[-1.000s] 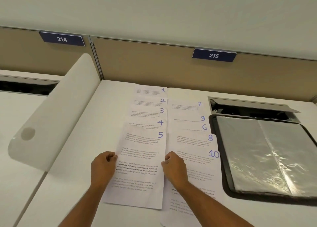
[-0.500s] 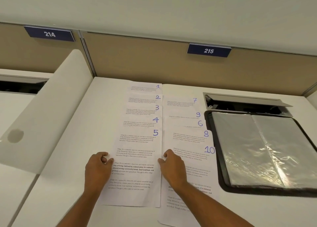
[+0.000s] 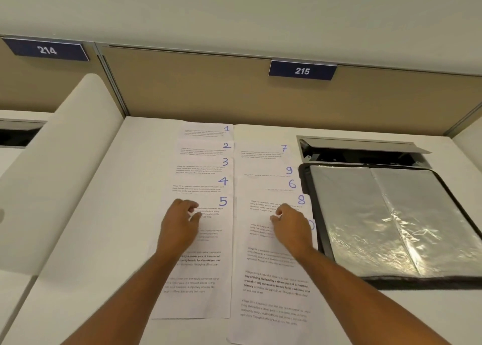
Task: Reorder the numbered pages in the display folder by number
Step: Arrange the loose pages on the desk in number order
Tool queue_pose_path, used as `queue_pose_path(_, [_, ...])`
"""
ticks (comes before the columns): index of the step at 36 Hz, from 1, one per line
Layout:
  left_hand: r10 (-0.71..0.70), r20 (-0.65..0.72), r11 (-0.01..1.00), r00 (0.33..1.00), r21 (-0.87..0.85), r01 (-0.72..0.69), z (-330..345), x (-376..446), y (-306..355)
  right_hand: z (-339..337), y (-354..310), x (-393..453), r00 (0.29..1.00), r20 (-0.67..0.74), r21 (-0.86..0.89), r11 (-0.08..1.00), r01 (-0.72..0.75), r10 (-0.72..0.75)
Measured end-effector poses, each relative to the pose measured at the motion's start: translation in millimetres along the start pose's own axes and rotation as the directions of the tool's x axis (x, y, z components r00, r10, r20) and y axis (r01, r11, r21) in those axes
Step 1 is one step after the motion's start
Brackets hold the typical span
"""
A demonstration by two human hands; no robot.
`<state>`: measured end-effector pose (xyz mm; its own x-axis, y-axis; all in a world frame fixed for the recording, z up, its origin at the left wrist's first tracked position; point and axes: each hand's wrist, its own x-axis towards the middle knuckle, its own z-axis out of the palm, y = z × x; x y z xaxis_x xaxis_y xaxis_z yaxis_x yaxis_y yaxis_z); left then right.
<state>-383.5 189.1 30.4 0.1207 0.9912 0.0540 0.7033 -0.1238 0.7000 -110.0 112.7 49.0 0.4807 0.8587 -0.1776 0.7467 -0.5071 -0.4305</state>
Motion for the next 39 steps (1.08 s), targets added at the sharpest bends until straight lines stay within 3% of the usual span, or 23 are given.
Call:
queue_pose_path(12, [0.128,0.284,0.966,0.95,0.183,-0.185,62,83,72,-50,36,93,0.999,-0.015,-0.066,0.997,0.035,-0.036])
queue_pose_path(28, [0.175,0.462,0.812,0.87,0.432,-0.392,110,137,102,-43,45,158,0.97,0.147,-0.316,0.92,0.231,-0.193])
queue_pose_path(39, [0.154,0.504,0.785,0.85,0.46,-0.415,119,146,102,-39,50,170,0.966,0.167,-0.312,0.918,0.243,-0.199])
